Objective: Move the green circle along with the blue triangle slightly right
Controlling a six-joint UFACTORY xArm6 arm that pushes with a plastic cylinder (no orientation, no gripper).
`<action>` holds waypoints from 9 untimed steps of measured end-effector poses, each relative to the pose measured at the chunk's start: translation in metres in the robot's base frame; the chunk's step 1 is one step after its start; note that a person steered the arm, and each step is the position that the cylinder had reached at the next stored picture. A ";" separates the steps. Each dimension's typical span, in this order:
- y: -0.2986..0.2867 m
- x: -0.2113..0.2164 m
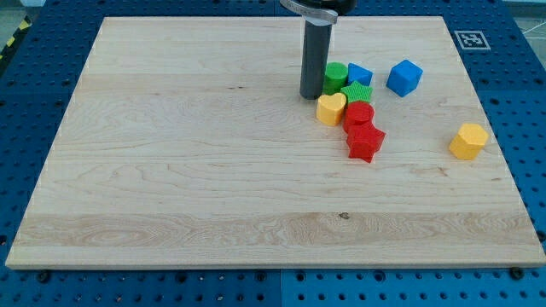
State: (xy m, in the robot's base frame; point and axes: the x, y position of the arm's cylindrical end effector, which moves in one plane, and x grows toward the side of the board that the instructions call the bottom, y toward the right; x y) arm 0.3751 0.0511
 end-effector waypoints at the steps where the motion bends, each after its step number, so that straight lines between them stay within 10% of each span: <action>1: 0.002 -0.002; 9: 0.024 -0.029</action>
